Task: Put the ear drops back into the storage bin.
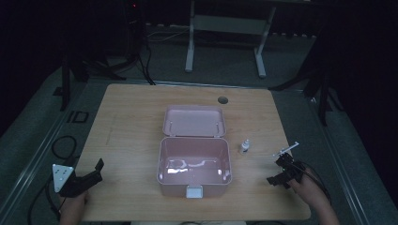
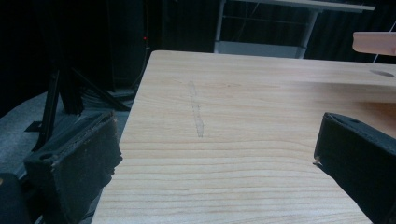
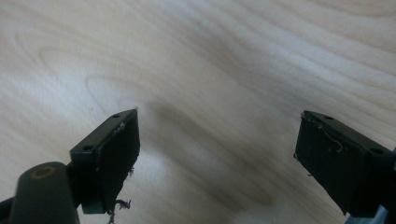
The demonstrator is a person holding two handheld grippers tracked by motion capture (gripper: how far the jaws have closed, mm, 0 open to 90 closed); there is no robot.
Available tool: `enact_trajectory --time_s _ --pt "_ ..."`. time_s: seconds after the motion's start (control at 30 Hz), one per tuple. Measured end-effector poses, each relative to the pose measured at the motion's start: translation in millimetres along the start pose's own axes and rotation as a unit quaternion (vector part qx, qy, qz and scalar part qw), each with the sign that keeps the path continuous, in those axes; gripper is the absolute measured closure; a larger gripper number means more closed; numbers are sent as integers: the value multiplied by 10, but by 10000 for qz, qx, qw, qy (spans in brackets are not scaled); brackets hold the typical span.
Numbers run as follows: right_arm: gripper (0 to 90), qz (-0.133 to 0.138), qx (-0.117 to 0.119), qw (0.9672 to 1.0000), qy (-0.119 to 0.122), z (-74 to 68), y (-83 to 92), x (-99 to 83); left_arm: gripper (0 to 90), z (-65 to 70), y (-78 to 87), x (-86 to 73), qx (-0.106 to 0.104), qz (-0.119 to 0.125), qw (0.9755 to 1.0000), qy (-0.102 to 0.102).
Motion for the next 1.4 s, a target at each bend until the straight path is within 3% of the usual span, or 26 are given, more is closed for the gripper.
enact_trajectory --time_s 0.1,0.23,0.33,0.47,0.6,0.73,1.0,1.13,1.33,1.4 --pt "140 -456 30 9988 165 -22 -10 -70 4 0 0 0 2 1 10000 0" --pt "141 -864 114 9959 226 -40 1 -132 5 -1 0 0 9 2 10000 2" --pt "166 -1160 169 9925 352 -58 17 -176 5 -6 -1 0 16 2 10000 28" --pt "166 -1564 384 9854 545 -131 38 -230 5 -6 -1 -1 13 -2 10000 25" --pt "166 -1773 466 9812 605 -167 53 -223 5 -7 0 0 21 4 10000 29" --pt "139 -1770 435 9821 473 -117 48 -131 5 -9 1 -1 20 -1 10000 34" --pt "128 -1952 444 9780 585 -58 -18 43 5 -10 1 -2 14 -8 10000 47" --pt "135 -1897 442 9790 605 -58 -58 163 5 -9 1 -2 11 -7 10000 39" --pt "137 -1684 393 9838 471 -68 -66 434 5 -9 0 -2 3 -13 10000 45" --pt "137 -1714 356 9834 478 -75 -83 513 4 -8 1 -2 -3 -10 10000 40"
Point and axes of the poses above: each handheld gripper's, and its own axes: y roughly backward along the jaws, x roughly out of its top, z roughly to its right, the point moved 9 cm from there along -y, roughly forward along the jaws, and after that the axes turned 5 degrees about -y, right-handed, at the moved point
